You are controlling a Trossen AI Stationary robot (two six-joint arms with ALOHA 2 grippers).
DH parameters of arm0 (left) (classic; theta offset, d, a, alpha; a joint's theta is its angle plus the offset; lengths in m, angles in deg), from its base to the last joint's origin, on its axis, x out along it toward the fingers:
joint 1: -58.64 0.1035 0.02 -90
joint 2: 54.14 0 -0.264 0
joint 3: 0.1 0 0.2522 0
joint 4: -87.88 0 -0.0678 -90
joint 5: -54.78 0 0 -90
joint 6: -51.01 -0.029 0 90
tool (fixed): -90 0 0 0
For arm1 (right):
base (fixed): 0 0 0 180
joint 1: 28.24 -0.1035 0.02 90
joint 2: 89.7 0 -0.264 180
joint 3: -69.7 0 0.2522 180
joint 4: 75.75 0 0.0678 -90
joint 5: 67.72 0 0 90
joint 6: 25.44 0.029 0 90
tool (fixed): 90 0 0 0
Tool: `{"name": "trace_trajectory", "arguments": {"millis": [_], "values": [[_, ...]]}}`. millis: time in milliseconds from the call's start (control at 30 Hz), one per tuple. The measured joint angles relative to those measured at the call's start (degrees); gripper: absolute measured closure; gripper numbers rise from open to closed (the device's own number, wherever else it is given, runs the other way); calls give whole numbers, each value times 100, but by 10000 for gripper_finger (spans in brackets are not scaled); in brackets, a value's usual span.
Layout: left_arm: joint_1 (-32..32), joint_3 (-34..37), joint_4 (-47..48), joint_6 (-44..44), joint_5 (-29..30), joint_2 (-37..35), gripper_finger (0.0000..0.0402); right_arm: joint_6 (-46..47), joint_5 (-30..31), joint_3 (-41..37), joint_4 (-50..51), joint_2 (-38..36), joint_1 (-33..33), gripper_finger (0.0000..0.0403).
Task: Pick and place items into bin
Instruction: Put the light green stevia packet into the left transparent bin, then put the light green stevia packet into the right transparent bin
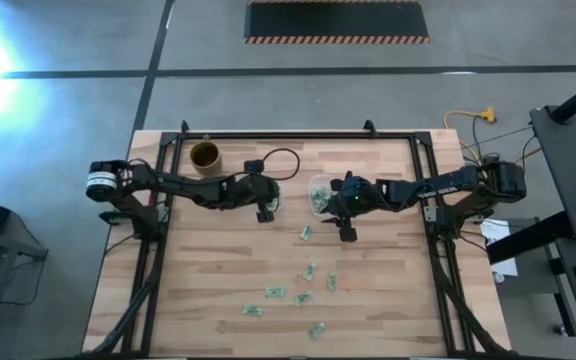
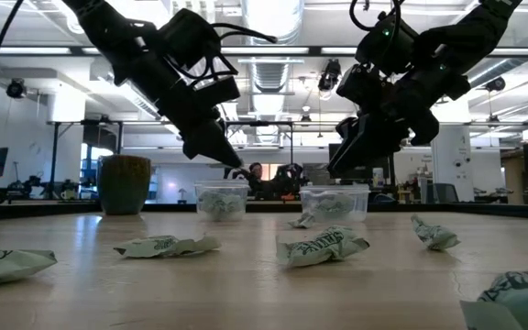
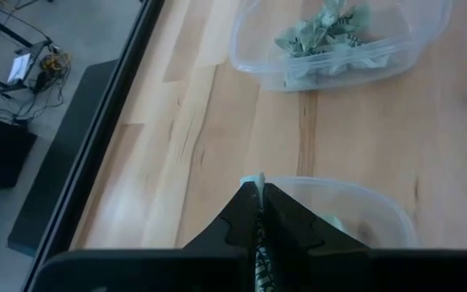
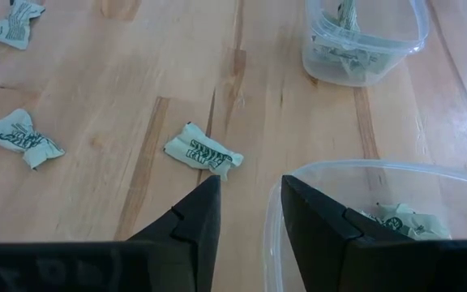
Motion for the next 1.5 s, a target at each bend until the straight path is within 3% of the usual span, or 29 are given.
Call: {"name": "trace_trajectory", "arguments": {"millis": [167, 600, 967, 1200, 1500], "values": [[0, 31, -49, -9, 17, 0, 394, 2, 0, 0, -2, 0, 0, 282], [0, 41, -46, -1, 43, 2, 297, 38, 0, 0, -2, 0, 0, 282], [-375, 41, 382, 356, 70, -259, 292, -145, -19, 59, -41, -41, -409, 282], [-1048, 67, 1155, 1155, 68, -627, 292, -240, -319, 63, 84, -238, -926, 282], [-1912, 136, 1159, 1601, 99, -714, 292, -295, -257, 59, -289, -4, -1507, 282]]}}
